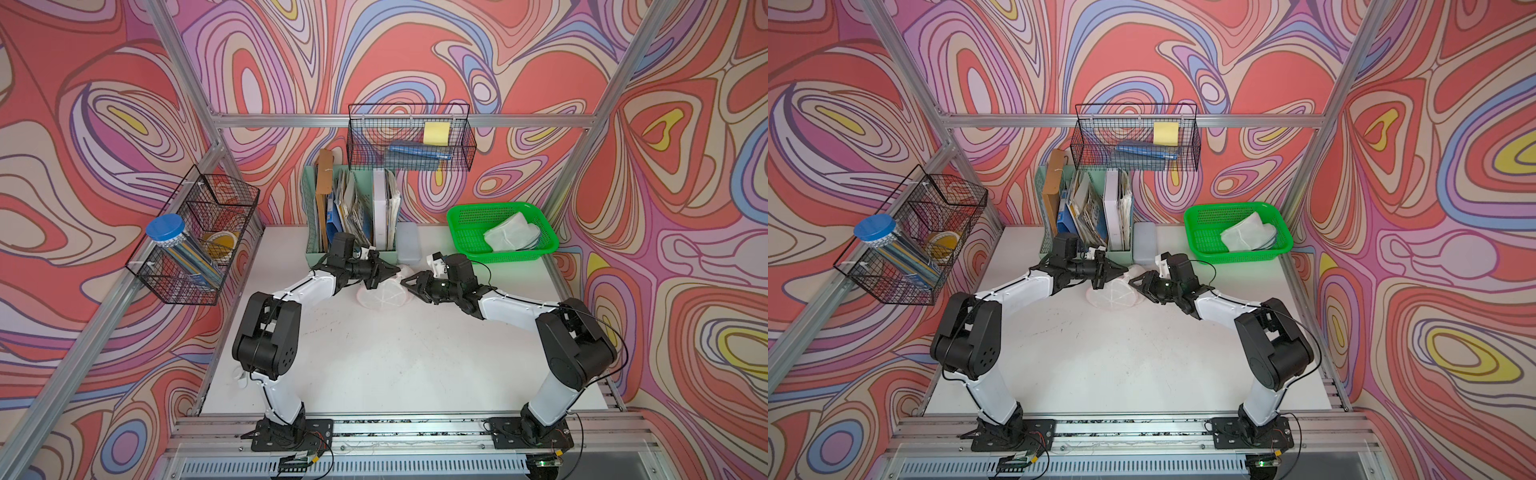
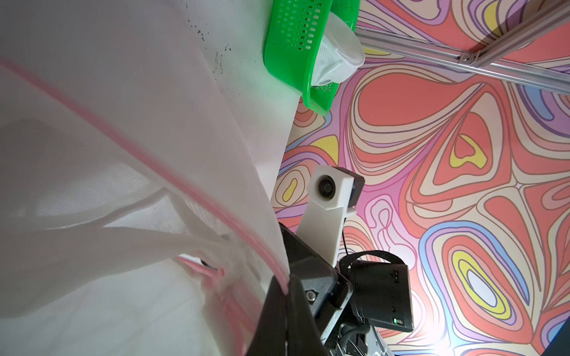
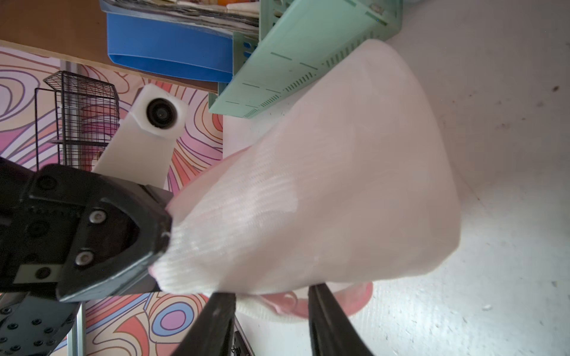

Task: Turn the laundry bag inside out
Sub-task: Zip the zipper on the laundry bag.

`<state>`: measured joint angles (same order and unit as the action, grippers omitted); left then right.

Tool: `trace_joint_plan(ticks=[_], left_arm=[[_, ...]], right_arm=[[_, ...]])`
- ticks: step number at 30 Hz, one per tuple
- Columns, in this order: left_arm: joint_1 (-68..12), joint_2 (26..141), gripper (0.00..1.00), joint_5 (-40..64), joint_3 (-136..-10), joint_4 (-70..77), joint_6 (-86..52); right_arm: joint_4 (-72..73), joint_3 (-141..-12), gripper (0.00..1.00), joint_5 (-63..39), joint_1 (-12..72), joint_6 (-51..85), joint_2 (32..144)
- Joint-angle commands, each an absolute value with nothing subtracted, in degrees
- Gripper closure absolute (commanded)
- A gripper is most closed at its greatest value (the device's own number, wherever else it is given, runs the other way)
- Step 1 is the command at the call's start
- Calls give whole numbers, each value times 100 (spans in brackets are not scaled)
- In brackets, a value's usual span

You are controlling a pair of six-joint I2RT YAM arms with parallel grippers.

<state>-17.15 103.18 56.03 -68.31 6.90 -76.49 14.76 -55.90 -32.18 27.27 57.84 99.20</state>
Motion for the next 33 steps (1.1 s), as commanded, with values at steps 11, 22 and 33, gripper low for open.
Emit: trace_joint_plan(ticks=[11,22,33], left_arm=[[-1683,10116,100,5662,-6787,892,-7651],[-1687,10047,100,5635,-6733,914,-7673],[-1661,10028,100,5603,-6768,917,-7718]], right_arm=[[1972,-5447,68,-3406,2625,6112,9756],[1960,-5467,84,-3408,2624,6131,9826],[1662,-5320,100,-3334,2537,5985,9644]])
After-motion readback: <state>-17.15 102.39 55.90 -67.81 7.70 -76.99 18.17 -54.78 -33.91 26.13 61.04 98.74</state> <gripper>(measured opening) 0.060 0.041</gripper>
